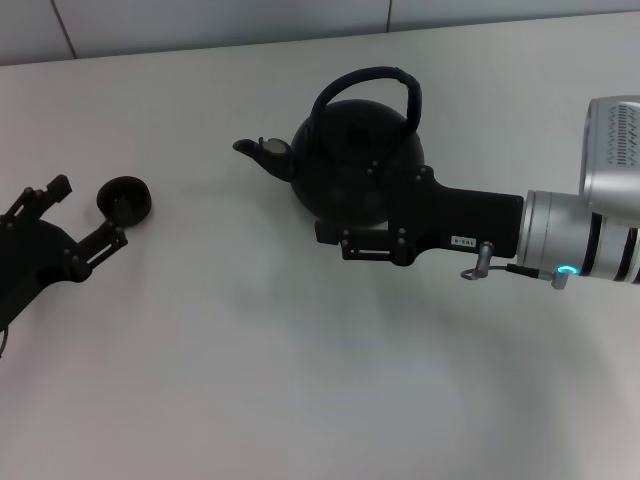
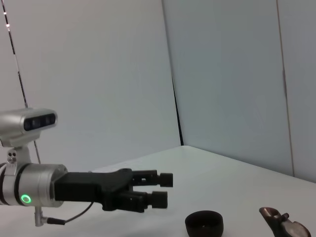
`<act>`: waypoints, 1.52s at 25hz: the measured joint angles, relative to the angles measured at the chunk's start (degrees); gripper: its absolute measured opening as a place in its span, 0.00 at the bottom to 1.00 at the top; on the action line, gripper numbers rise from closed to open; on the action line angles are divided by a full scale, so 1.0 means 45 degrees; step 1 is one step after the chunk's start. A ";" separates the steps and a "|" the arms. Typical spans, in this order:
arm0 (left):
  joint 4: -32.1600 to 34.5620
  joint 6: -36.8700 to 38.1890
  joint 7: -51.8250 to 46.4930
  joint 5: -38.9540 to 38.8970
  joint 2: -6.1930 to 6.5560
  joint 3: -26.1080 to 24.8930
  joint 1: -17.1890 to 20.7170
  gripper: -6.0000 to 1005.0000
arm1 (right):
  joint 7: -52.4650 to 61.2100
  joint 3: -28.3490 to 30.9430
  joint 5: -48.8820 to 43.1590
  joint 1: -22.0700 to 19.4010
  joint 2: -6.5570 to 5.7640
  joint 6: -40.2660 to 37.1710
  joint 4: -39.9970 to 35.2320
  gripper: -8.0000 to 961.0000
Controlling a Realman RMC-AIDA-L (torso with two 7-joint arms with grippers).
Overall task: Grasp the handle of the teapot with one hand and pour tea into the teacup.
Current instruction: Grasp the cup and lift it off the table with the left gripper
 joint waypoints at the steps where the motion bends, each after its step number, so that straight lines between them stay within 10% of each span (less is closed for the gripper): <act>1: -0.0075 -0.0125 0.0000 0.0001 -0.0003 0.0004 -0.0036 0.86 | -0.0016 0.0001 0.0000 0.0000 0.0001 0.0008 -0.0002 0.82; 38: -0.1143 -0.2756 0.0702 -0.0087 -0.0068 0.0185 -0.1569 0.86 | -0.0327 0.0117 -0.0009 -0.0033 -0.0060 0.0109 -0.0062 0.82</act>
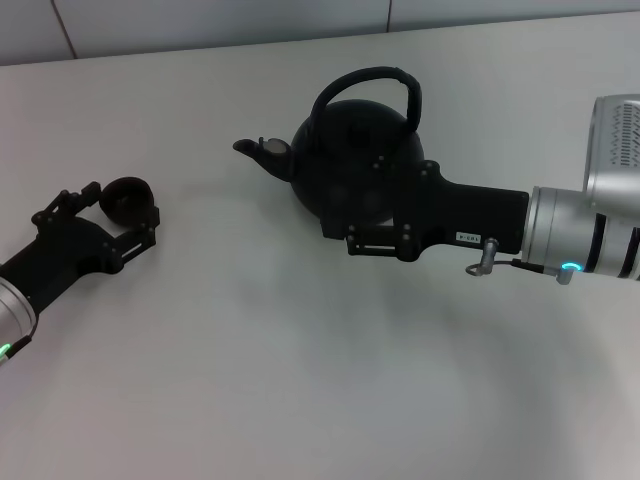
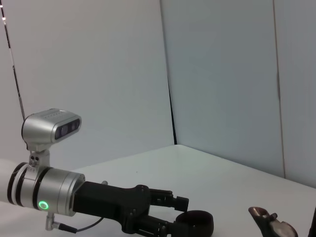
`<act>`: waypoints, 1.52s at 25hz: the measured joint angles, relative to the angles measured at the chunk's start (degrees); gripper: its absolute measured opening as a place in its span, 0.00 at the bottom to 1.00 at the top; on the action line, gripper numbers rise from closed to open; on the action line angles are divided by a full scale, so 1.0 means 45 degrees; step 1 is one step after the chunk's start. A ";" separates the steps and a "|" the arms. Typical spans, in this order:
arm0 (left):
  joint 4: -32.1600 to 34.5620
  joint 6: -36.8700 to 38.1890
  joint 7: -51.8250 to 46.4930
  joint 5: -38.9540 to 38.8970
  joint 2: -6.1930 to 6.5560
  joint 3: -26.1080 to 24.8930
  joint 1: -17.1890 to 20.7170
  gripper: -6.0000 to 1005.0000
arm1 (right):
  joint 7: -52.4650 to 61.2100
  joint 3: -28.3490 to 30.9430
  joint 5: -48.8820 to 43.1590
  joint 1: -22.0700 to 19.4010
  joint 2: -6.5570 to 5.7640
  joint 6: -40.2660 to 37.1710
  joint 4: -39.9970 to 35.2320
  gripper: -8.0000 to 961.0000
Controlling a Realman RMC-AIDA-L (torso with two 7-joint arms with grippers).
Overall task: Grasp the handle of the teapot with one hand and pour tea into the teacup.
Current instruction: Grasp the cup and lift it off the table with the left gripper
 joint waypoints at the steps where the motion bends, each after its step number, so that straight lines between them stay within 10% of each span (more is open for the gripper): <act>1: 0.0000 0.0000 0.0000 0.0000 0.0000 0.0000 0.0000 0.86 | 0.0000 0.0000 0.0000 0.0000 0.0000 0.0000 0.0000 0.82; 38: -0.0001 -0.0263 0.0333 -0.0004 -0.0001 0.0098 -0.0188 0.86 | 0.0002 0.0012 0.0256 0.0052 0.0020 0.0000 0.0033 0.82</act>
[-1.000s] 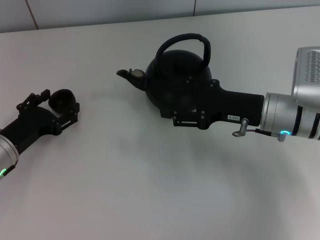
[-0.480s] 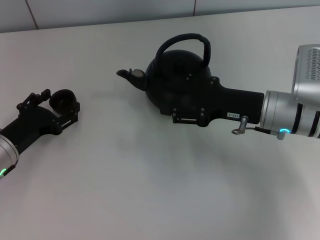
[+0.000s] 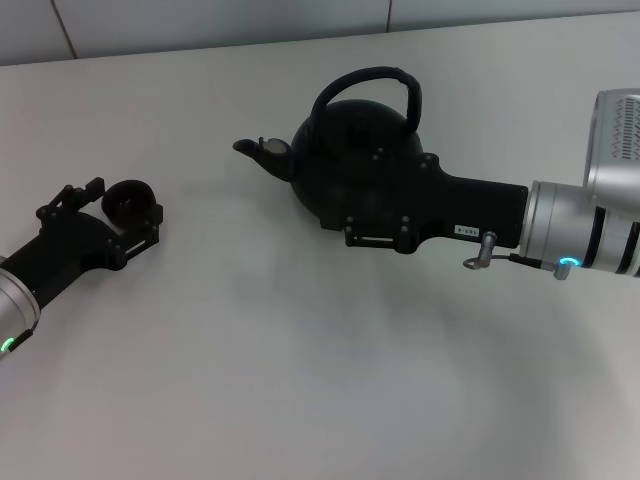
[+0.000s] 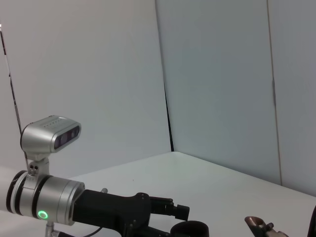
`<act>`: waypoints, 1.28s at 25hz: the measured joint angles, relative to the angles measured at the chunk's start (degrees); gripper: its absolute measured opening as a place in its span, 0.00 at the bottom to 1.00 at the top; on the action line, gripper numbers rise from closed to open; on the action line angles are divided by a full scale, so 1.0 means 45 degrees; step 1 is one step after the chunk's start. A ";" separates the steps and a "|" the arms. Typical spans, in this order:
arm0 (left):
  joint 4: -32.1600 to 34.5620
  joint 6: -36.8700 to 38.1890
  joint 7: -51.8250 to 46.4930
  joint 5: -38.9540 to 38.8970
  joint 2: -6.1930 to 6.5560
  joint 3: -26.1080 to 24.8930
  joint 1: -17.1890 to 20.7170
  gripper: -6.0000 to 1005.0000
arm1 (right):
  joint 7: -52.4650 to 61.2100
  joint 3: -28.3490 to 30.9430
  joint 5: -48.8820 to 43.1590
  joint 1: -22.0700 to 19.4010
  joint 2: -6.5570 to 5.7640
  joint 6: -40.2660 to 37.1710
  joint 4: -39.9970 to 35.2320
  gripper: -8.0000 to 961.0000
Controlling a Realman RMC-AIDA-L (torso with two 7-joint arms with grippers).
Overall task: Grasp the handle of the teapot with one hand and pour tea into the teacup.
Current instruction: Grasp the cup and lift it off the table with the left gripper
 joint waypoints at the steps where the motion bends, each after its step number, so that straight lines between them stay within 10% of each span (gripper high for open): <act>1: 0.0001 0.0018 0.0000 0.0000 0.0001 0.0001 0.0014 0.86 | 0.0000 -0.0005 0.0000 0.0000 0.0000 0.0000 -0.0004 0.82; 32: 0.0000 0.0358 0.0000 -0.0001 0.0000 0.0002 0.0101 0.86 | -0.0020 -0.0088 -0.0002 -0.0028 0.0000 0.0040 0.0027 0.82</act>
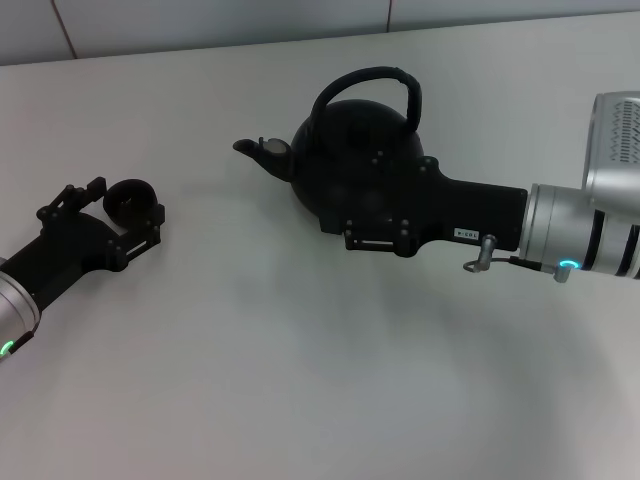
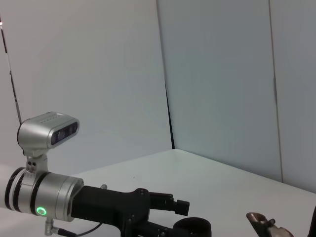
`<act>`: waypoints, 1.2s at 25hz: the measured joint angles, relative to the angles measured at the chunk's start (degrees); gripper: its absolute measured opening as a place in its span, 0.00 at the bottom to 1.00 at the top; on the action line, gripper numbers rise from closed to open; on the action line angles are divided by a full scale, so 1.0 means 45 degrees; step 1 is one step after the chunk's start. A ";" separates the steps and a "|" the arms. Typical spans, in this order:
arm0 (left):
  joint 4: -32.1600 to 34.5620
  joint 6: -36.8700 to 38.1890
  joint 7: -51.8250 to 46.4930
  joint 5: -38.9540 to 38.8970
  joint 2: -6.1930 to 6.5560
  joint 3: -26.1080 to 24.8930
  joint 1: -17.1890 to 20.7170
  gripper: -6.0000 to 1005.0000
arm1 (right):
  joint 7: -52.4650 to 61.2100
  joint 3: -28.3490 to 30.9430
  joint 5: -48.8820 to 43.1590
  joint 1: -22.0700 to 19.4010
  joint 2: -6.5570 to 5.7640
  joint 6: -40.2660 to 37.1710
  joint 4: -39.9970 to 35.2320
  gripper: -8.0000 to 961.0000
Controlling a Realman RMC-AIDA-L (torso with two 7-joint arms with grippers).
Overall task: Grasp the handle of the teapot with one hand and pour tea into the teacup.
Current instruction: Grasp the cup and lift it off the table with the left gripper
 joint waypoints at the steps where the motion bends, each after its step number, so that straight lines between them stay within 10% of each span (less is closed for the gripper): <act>1: 0.0000 0.0000 0.0000 0.0000 0.0000 0.0000 0.0000 0.86 | 0.0000 0.0000 0.0000 -0.0006 0.0000 0.0000 0.0000 0.82; 30: -0.0182 -0.0381 0.0000 0.0030 -0.0001 -0.0002 -0.0116 0.86 | -0.0019 -0.0017 0.0000 -0.0013 -0.0019 -0.0001 -0.0038 0.82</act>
